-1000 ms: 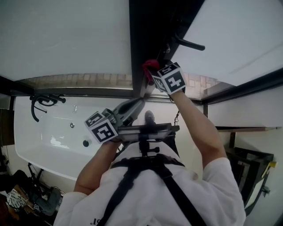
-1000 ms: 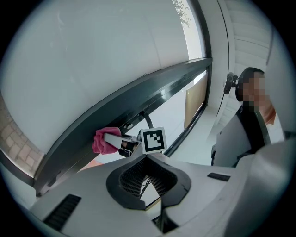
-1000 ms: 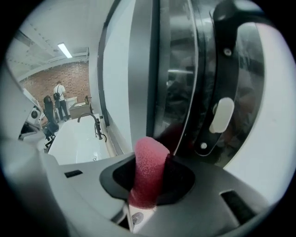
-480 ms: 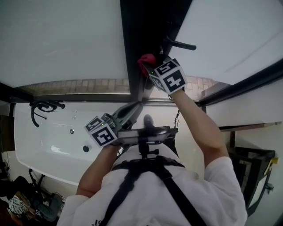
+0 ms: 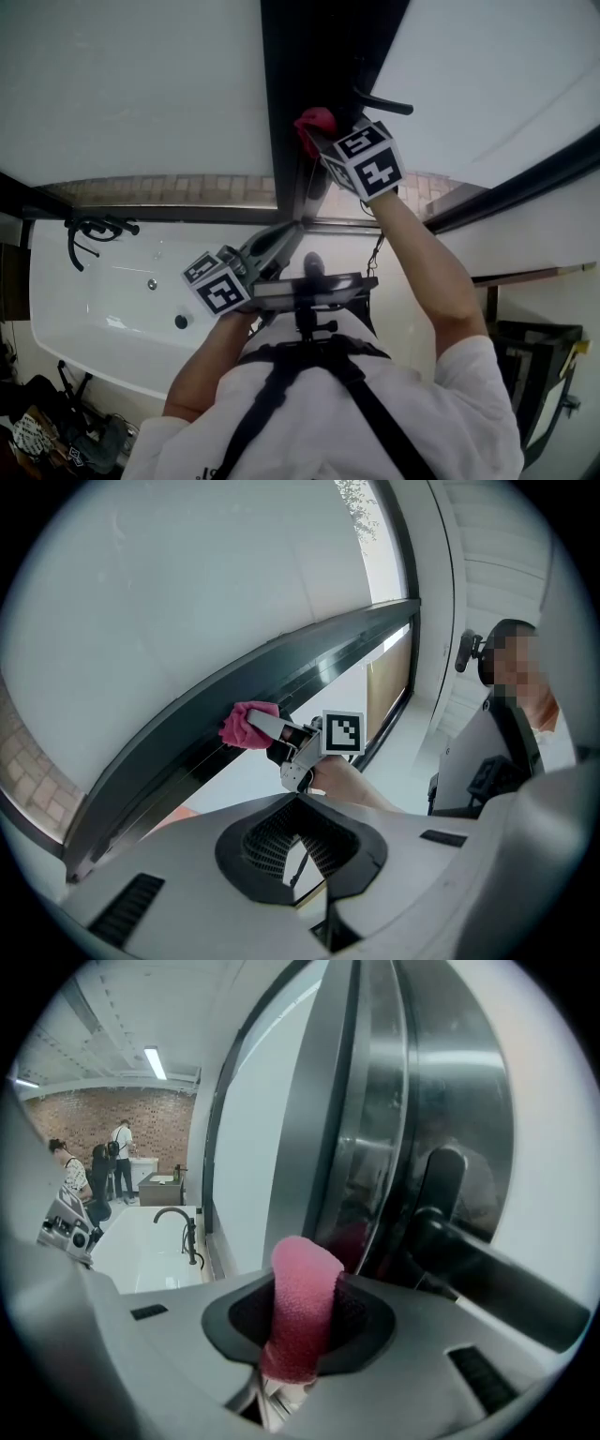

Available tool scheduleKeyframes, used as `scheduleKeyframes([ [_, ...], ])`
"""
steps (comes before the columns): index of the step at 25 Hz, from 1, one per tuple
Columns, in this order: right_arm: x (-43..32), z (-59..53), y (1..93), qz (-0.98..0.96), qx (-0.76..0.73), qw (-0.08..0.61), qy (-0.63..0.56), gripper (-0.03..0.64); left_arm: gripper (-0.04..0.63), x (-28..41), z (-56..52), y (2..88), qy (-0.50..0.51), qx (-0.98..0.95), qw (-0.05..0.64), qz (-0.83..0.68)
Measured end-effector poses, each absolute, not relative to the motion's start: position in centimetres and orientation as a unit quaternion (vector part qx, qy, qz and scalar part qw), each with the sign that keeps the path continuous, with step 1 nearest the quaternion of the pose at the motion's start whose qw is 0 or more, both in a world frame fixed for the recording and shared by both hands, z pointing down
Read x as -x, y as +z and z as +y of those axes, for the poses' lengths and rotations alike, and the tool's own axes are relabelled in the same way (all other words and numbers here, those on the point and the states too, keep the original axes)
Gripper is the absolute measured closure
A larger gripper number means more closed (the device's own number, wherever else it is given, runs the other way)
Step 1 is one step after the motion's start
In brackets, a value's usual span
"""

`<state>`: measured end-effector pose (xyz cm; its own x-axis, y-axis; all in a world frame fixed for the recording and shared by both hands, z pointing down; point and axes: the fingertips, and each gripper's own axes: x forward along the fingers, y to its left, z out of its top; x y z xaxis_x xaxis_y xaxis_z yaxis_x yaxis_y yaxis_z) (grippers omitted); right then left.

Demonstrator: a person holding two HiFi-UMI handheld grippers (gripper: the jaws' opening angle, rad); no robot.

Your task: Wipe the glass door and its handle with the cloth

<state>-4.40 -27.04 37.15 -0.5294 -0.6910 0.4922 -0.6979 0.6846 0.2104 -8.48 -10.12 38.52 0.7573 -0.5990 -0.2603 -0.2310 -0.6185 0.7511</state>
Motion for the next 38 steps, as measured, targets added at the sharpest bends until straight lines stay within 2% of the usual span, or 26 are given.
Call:
scheduleKeyframes([
  [11, 4.7, -27.0, 31.2, -0.874, -0.417, 0.241, -0.059, 0.522, 0.603, 8.3, -9.8, 38.0, -0.256, -0.867, 0.355, -0.238],
  [23, 4.8, -27.1, 29.4, -0.876, -0.421, 0.228, -0.068, 0.521, 0.603, 8.5, -9.5, 37.9, -0.254, -0.869, 0.35, -0.239],
  [38, 4.0, -26.7, 24.3, -0.88, -0.444, 0.138, -0.096, 0.517, 0.603, 9.0, -9.4, 37.5, -0.256, -0.87, 0.346, -0.24],
])
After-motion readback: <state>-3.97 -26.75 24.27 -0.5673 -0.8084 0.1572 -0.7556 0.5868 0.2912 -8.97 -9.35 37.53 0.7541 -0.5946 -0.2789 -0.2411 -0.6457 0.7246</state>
